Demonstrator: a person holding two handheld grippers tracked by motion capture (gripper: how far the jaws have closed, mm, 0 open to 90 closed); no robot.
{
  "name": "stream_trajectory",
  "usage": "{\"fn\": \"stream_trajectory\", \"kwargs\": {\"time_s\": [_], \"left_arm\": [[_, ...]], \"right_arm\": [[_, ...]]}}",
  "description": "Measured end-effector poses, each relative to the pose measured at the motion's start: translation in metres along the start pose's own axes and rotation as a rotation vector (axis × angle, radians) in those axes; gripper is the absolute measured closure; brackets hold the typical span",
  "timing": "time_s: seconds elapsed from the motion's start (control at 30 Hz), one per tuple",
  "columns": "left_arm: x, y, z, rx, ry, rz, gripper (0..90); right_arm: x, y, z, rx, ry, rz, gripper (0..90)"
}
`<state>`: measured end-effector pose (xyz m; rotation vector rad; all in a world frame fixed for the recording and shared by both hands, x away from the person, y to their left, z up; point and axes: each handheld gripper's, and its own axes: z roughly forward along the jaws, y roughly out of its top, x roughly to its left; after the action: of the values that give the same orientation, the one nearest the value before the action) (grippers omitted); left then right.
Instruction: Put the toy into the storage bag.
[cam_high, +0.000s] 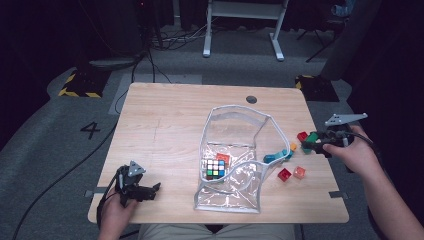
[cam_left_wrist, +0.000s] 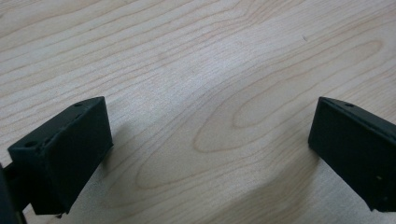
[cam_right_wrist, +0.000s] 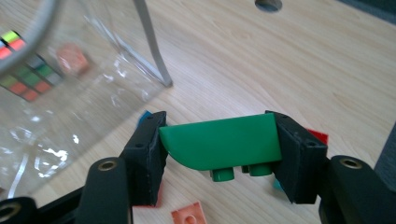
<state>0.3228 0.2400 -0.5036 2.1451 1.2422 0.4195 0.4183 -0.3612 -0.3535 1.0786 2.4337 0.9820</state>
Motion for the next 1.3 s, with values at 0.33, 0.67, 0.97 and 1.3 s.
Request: {"fn": "stream_trajectory", "kwargs": {"time_s": [0.33,0.67,0.97,1.3], "left_arm": [[0.0,0.0,0.0,0.001,0.001,0.0,0.0],[0.0,0.0,0.0,0.0,0.0,0.0,0.0],[0.0,0.0,0.0,-0.004,0.004,-0.001,0.0],[0.0,0.0,0.0,-0.005,-0.002,-0.002,0.0]], "right_arm": [[0.016,0.024,-0.024,-0.06,0.033,-0.041,41.6],[0.032,0.049,-0.036,-0.111,0.078,-0.093,41.7],[0.053,0.077,-0.034,-0.108,0.112,-0.172,41.7],[0.086,0.112,-0.018,-0.095,0.181,-0.292,41.7]]}}
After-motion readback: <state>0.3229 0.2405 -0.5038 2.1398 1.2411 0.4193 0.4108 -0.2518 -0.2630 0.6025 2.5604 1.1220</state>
